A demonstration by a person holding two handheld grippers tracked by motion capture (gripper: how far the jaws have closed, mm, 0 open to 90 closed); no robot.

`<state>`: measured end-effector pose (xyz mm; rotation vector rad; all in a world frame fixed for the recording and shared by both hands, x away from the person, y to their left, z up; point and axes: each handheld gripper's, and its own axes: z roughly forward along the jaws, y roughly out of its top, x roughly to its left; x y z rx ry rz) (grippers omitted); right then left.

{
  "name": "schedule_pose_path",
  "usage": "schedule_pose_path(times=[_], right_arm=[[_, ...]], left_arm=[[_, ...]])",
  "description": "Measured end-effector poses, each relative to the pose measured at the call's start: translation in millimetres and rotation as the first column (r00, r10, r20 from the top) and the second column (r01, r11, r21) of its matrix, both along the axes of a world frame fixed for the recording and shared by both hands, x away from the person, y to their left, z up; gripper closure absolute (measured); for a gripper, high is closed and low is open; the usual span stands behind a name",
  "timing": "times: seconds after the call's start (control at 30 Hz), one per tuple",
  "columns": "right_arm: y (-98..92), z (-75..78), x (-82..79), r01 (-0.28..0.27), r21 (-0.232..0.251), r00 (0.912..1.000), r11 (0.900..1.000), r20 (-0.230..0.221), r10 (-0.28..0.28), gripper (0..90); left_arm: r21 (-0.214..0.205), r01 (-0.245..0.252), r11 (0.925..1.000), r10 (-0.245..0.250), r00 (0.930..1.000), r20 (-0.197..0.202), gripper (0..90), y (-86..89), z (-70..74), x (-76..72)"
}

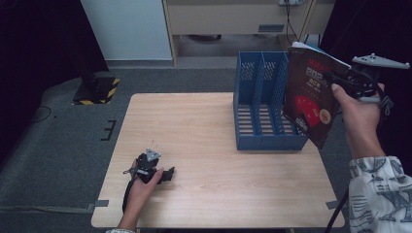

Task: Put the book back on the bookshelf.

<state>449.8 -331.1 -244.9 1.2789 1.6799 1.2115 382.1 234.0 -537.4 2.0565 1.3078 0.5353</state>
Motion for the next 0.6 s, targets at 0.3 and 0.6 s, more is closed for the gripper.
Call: schedule_pose_path(times=[0.3,0.6], right_arm=[[-2.0,-3.8,4.1,0.026,0.005,0.9996,0.9997,-0.008,-0.026,87.0],[-3.5,-11.0,17.6,0.051,0.010,0.9984,0.9987,-0.025,-0.051,87.0]], left_arm=[[0.000,0.001,1.0000,-0.001,1.0000,0.001,0.0,-0.1,0.0,-0.1],[0.001,0.001,1.0000,-0.001,1.0000,0.001,0.0,-0.1,0.0,-0.1]])
